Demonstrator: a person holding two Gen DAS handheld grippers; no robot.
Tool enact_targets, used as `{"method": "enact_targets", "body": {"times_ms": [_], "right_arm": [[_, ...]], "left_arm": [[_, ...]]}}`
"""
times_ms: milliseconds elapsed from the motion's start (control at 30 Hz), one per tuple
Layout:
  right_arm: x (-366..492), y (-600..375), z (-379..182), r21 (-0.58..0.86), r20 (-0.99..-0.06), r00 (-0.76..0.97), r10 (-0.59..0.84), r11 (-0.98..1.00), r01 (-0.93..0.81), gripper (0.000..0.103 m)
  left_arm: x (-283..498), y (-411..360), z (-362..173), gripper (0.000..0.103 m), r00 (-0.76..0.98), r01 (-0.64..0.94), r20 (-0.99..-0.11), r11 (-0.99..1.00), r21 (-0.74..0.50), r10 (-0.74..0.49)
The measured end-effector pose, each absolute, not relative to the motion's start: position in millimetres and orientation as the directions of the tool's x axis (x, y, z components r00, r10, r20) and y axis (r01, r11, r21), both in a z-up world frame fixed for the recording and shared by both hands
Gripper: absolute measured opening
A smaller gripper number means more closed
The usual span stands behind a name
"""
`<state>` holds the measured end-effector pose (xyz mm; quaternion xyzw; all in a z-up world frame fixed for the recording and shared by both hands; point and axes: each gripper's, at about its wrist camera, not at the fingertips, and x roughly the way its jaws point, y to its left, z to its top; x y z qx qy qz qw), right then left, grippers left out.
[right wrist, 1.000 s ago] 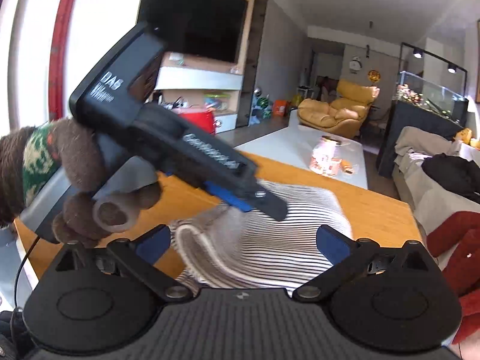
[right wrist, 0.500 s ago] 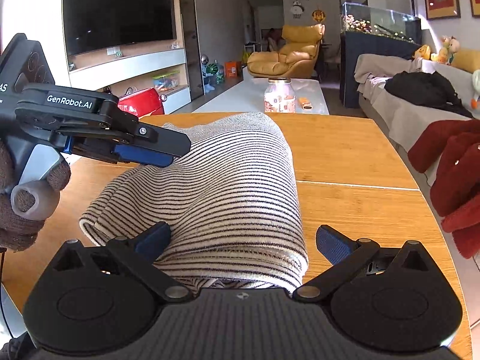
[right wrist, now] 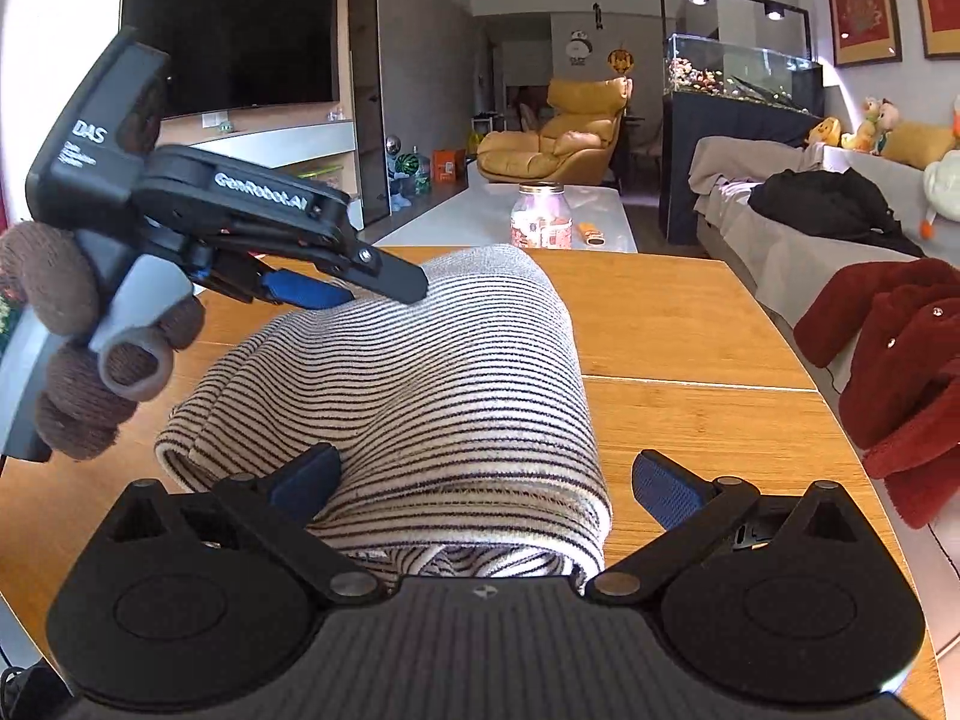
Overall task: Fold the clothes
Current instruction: 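Open both grippers and press the folded shirt flat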
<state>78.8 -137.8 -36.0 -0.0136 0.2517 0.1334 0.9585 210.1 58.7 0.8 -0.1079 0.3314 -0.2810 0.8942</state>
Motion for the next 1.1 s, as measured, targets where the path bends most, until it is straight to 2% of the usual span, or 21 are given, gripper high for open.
{"method": "enact_targets", "body": {"times_ms": [200, 300, 400, 433, 567, 800, 867, 933, 1100], "right_arm": [[81, -140, -35, 0.053, -0.488, 0.833, 0.259, 0.962, -0.268, 0.103], [83, -144, -29, 0.091, -0.501, 0.816, 0.289, 0.955, -0.282, 0.103], [82, -143, -19, 0.121, -0.474, 0.809, 0.347, 0.936, -0.331, 0.103], [81, -141, -17, 0.116, -0.467, 0.808, 0.360, 0.931, -0.347, 0.103], [86, -117, -27, -0.066, -0.515, 0.811, 0.277, 0.931, -0.360, 0.103], [88, -111, -31, -0.092, -0.506, 0.822, 0.263, 0.930, -0.355, 0.103], [85, -110, -33, -0.095, -0.494, 0.831, 0.256, 0.934, -0.344, 0.103], [84, -109, -34, -0.097, -0.489, 0.835, 0.252, 0.936, -0.339, 0.103], [85, -114, -32, -0.070, -0.491, 0.830, 0.265, 0.938, -0.340, 0.103]], "left_arm": [[225, 51, -15, 0.081, 0.608, 0.424, -0.570, 0.833, -0.355, -0.552], [222, 52, -15, 0.082, 0.608, 0.429, -0.571, 0.834, -0.348, -0.551], [224, 52, -15, 0.082, 0.607, 0.430, -0.572, 0.833, -0.348, -0.552], [224, 52, -16, 0.082, 0.607, 0.431, -0.572, 0.833, -0.347, -0.552], [225, 53, -15, 0.083, 0.606, 0.429, -0.570, 0.832, -0.353, -0.555], [221, 57, -9, 0.084, 0.617, 0.403, -0.571, 0.841, -0.362, -0.541], [212, 60, -2, 0.087, 0.629, 0.391, -0.564, 0.845, -0.365, -0.535], [195, 65, 6, 0.095, 0.638, 0.398, -0.546, 0.839, -0.371, -0.543], [156, 74, 7, 0.096, 0.613, 0.403, -0.560, 0.830, -0.385, -0.557]]}}
